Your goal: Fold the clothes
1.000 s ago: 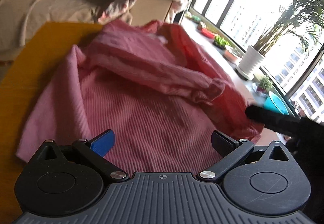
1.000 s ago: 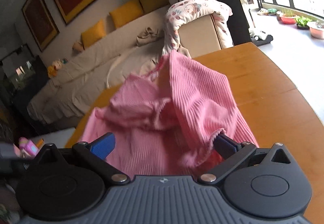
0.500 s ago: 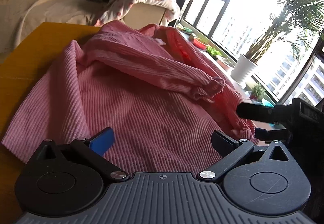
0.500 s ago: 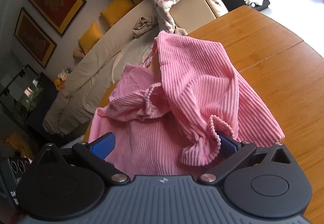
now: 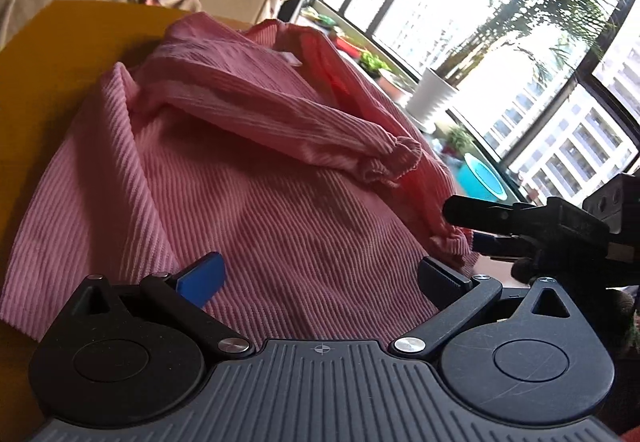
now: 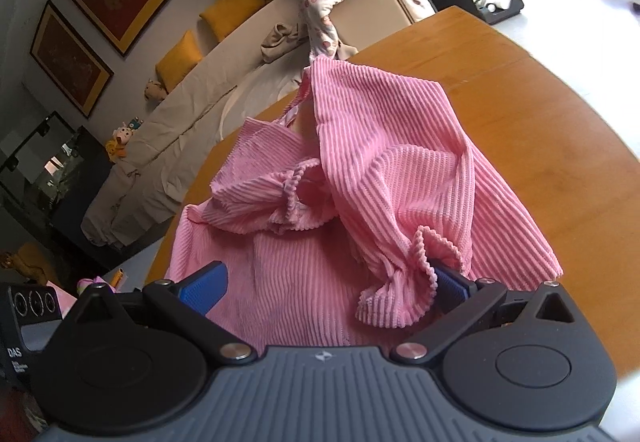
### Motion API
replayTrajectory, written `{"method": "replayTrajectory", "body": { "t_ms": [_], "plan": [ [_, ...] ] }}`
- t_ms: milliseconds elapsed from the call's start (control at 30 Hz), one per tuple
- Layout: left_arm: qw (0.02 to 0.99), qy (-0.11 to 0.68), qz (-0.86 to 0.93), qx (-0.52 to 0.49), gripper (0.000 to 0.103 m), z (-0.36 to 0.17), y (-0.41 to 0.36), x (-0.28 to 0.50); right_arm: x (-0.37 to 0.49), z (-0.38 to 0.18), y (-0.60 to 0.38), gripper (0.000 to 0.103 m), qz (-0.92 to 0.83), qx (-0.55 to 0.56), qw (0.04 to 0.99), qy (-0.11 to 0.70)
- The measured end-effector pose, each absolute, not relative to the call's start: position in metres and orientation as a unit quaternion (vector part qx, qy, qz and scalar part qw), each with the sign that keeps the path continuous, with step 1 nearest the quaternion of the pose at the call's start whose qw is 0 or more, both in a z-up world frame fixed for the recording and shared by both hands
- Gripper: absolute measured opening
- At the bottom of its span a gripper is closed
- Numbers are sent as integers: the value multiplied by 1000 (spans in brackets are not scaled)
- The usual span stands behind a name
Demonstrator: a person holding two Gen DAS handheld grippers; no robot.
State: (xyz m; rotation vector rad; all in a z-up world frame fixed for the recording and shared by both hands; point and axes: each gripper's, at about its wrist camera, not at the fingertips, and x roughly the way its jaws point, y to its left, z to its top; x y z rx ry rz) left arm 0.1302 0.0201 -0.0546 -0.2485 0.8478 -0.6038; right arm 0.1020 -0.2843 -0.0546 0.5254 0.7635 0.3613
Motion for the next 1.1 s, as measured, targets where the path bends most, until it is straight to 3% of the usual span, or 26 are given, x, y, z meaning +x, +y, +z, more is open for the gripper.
{"method": "replayTrajectory", "body": {
  "t_ms": [200,400,567,633,667,800,933,1067,1100],
  "plan": [
    [884,382,-267,-31,103,-56,-2,122,79,-57,-286,103,173,250,885,352],
    [883,374,-281,-20,102,-47,-3,116,75,-55,-264,103,185,178,903,344],
    [910,283,-287,97,97,-12,-15,114,80,-40,-294,103,206,233,900,306],
    [911,242,-285,177,71,-6,-30,115,79,-28,-307,103,171,229,920,268],
    [905,227,-289,213,69,-6,-38,117,79,-22,-312,103,153,226,929,249],
    [886,192,-312,283,70,-17,-65,126,83,-16,-329,103,101,234,943,215],
    [855,184,-352,333,80,-35,-91,137,87,-19,-332,103,90,217,948,216],
    [845,185,-351,359,79,-51,-104,156,89,-20,-330,103,83,186,954,220],
    [848,191,-347,352,74,-52,-104,165,90,-21,-329,103,82,178,955,221]
  ]
}}
